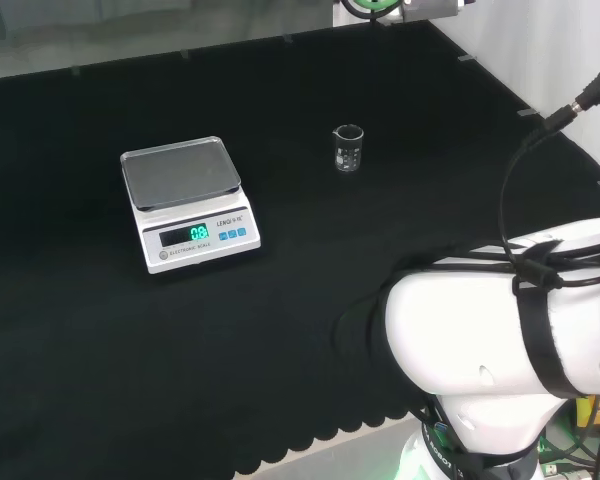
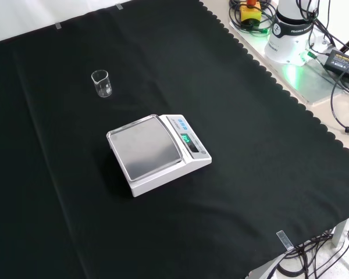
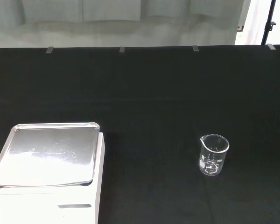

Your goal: Pick up the beaker.

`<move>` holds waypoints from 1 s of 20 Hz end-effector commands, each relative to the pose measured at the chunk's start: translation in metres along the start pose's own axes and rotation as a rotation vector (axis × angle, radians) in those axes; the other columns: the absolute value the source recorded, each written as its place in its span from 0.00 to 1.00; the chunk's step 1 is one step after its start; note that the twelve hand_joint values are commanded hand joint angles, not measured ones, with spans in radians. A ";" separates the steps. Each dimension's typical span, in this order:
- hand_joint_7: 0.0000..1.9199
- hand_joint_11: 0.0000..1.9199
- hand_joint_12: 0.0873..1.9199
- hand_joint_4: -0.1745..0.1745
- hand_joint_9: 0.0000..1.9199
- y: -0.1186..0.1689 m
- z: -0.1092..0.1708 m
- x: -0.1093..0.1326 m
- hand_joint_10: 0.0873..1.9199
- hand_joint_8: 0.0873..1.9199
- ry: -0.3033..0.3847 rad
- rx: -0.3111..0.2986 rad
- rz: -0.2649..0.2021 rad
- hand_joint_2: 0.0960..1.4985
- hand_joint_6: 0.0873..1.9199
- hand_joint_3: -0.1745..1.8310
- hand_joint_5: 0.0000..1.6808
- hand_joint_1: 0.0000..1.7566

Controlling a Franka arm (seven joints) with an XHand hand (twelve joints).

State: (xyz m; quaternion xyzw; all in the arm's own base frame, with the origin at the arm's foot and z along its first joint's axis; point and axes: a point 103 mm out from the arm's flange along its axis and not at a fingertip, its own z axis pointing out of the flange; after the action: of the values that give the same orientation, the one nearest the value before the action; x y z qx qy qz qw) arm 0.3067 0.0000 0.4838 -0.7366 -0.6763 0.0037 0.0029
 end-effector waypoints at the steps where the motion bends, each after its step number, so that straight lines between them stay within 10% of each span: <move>1: 0.04 0.22 0.70 0.17 0.26 0.002 0.001 0.004 0.00 0.30 -0.003 -0.006 -0.001 0.54 0.00 0.21 0.10 0.11; 11: 0.03 0.20 0.71 0.17 0.24 0.022 0.012 -0.032 0.00 0.31 0.013 -0.005 -0.004 0.57 0.00 0.21 0.09 0.10; 20: 0.04 0.20 0.71 0.19 0.25 0.086 0.056 -0.125 0.00 0.31 0.002 0.023 0.045 0.54 0.00 0.19 0.12 0.11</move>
State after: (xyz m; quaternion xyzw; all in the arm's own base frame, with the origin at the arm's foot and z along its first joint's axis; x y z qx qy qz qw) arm 0.3289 -0.0355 0.4861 -0.7383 -0.6742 -0.0153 -0.0060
